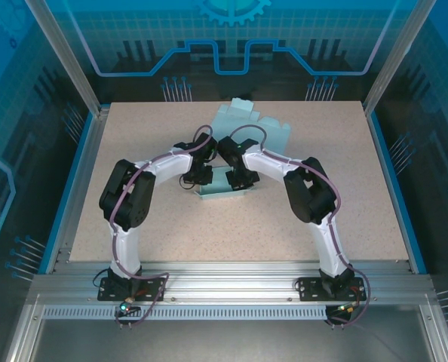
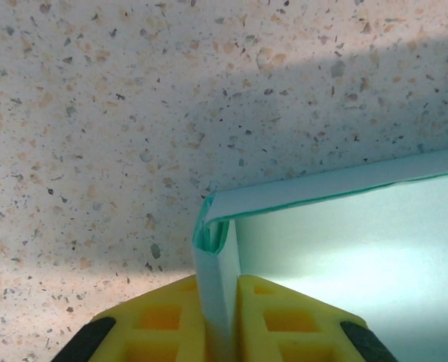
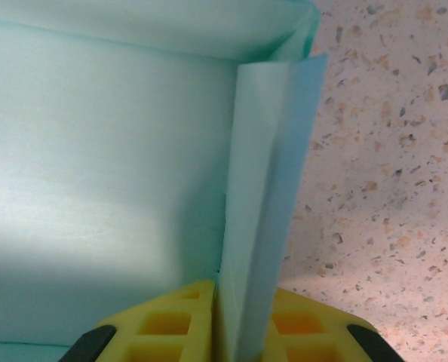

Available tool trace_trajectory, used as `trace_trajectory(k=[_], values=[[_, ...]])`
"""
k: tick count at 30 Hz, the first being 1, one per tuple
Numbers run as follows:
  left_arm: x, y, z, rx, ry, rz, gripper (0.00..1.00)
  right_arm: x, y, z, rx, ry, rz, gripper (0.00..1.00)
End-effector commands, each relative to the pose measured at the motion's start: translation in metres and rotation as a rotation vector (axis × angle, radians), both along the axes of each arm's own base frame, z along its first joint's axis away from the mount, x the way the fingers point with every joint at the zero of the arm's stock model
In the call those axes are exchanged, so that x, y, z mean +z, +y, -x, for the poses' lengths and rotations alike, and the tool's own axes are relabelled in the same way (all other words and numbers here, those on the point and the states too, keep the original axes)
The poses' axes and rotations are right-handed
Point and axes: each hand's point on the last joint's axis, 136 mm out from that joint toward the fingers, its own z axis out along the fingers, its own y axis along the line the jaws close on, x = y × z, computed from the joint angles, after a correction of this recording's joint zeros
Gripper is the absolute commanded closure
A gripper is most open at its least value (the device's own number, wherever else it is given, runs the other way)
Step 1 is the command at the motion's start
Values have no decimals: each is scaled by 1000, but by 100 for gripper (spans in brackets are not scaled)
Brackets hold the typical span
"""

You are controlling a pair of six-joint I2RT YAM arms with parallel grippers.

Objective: Fold the paper box

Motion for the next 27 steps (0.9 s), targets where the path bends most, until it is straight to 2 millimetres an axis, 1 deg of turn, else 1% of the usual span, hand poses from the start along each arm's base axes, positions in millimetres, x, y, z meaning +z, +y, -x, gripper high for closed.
trace_trajectory(k=[1, 5, 7, 8, 9, 11, 20, 22, 24, 27], values=[[-12, 14, 14, 8, 25, -94, 86, -19, -12, 18, 30, 57, 107, 85], [-17, 13, 13, 18, 21, -97, 88, -28, -20, 17, 19, 55, 185, 92], [-21, 13, 14, 21, 26, -107, 88, -33, -27, 17, 8, 53, 242, 93], [-22, 13, 15, 20, 30, -110, 88, -30, -28, 16, 5, 44, 258, 93], [-24, 14, 15, 23, 30, -116, 88, -39, -33, 18, 2, 54, 300, 93], [-26, 14, 15, 24, 32, -123, 88, -44, -39, 19, 1, 52, 358, 93], [-33, 8, 16, 23, 35, -129, 87, -64, -46, 28, 38, 85, 508, 95], [-33, 4, 15, 21, 33, -113, 85, -71, -46, 31, 46, 106, 519, 96], [-32, 0, 15, 21, 30, -90, 82, -76, -43, 35, 46, 125, 492, 97], [-24, -9, 13, 17, 14, -41, 77, -75, -39, 38, 40, 122, 442, 97]])
